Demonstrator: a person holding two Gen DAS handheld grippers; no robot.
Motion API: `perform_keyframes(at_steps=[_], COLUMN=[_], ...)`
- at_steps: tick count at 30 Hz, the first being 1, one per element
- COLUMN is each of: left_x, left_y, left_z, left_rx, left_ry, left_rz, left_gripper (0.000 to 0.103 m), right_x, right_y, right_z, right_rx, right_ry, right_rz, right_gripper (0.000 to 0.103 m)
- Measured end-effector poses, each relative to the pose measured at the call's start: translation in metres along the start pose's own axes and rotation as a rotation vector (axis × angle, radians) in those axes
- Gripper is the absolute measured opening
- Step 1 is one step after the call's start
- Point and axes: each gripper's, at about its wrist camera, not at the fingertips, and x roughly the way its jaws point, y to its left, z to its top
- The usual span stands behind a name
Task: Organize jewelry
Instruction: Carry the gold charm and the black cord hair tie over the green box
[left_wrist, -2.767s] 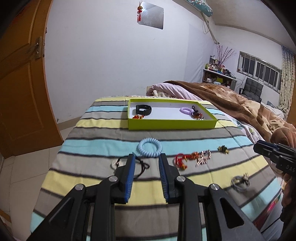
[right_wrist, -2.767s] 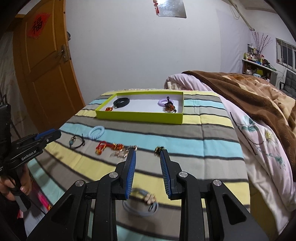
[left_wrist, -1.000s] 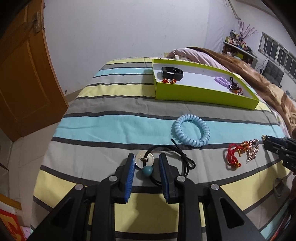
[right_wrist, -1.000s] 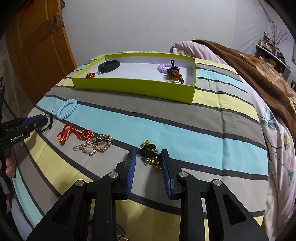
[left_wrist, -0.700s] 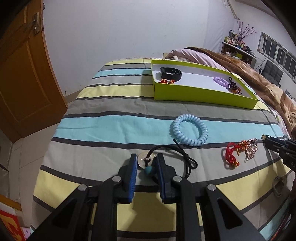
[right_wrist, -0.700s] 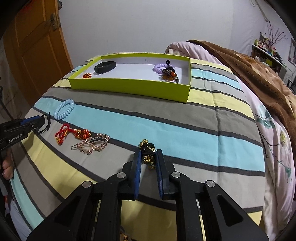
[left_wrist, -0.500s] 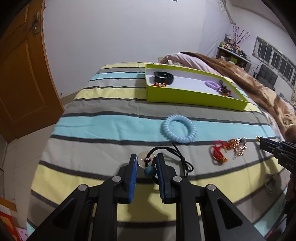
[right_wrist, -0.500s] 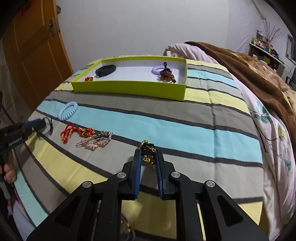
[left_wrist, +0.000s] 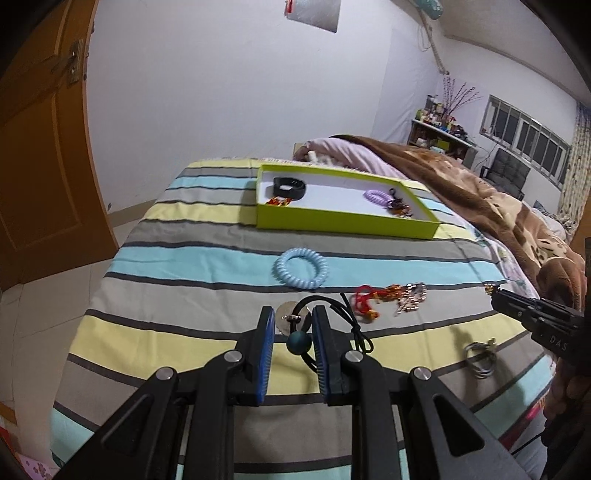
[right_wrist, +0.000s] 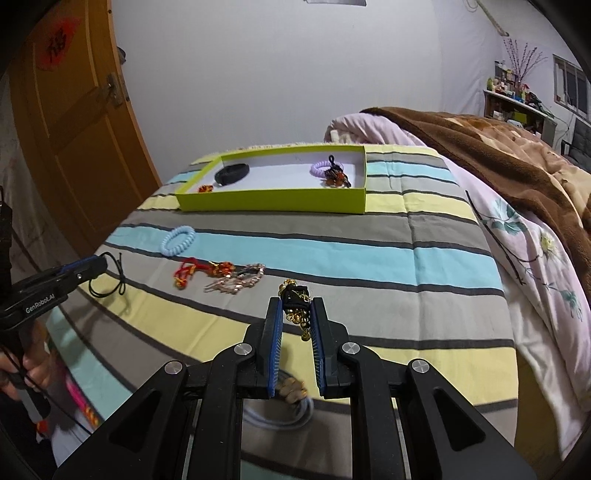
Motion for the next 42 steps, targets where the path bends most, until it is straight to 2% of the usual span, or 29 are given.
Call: perform_keyframes(at_steps=[11, 24, 34, 42], left_x=[-0.001, 0.015, 0.056, 0.109], left_y=[-0.014, -0.024, -0.028, -0.026], left_z=[0.016, 0.061, 0.104, 0.124], left_rx=[0.037, 0.08, 0.093, 0.095], left_ry=[-0.035, -0.084, -0.1, -0.057], left_rz=[-0.011, -0.009, -0.013, -0.001], left_gripper=[0.021, 0.021, 0.021, 0.021], right_x=[-0.011, 0.005, 0.047, 0.101], right_y=[0.012, 0.009, -0.003, -0.012], right_z=[0.014, 0.061, 0.102, 0.132], right_rx=[-0.03, -0.051, -0.076, -0.059], right_ry=[-0.043, -0.079, -0.076, -0.029], right_rz=[0.01, 0.017, -0.001, 0.022], right_gripper=[0.015, 0.015, 0.015, 0.015])
